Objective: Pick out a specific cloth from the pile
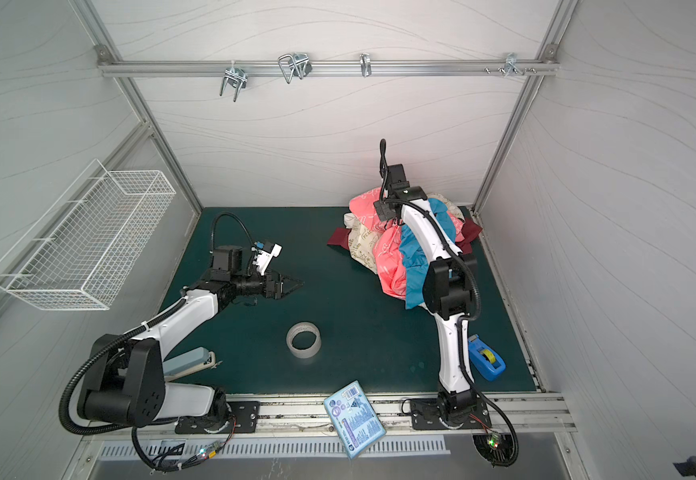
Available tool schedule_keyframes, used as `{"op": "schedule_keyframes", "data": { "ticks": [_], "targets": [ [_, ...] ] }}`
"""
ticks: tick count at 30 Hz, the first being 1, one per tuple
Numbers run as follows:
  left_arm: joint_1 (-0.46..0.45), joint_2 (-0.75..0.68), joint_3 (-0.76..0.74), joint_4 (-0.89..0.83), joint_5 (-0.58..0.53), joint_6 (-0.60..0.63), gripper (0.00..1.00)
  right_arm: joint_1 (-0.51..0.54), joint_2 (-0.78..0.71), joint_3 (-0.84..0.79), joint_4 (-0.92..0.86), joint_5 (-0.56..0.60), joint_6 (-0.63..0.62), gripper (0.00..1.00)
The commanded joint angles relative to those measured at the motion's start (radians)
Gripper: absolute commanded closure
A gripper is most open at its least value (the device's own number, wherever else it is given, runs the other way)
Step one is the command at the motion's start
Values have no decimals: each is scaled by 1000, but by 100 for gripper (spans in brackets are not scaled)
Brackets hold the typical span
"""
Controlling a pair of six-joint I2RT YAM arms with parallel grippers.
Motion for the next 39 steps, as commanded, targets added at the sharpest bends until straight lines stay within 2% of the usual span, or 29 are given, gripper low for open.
{"op": "schedule_keyframes", "data": {
  "ticks": [1,5,11,15,19,23,25,27,33,39],
  "targets": [
    [-1,-6,38,42,22,3,2,14,21,5,-18,-62,-5,2],
    [-2,1,41,42,21,3,2,21,28,7,-12,-72,-9,10],
    [-2,5,43,41,20,5,2,39,27,0,9,-61,-30,8],
    [-2,7,43,38,17,7,2,50,28,-2,21,-63,-44,17],
    [-3,7,43,34,16,10,2,54,35,-3,22,-72,-46,35],
    [-2,8,43,32,15,12,2,53,39,-9,24,-73,-42,69],
    [-2,11,43,31,13,13,2,54,39,-9,22,-66,-42,80],
    [-1,11,46,26,11,13,2,53,34,-7,20,-57,-39,100],
    [-3,-11,56,15,9,8,2,30,-59,-5,21,-61,-26,100],
    [-2,-73,61,22,27,-20,2,-44,-214,0,90,-139,-16,100]
  ]
}}
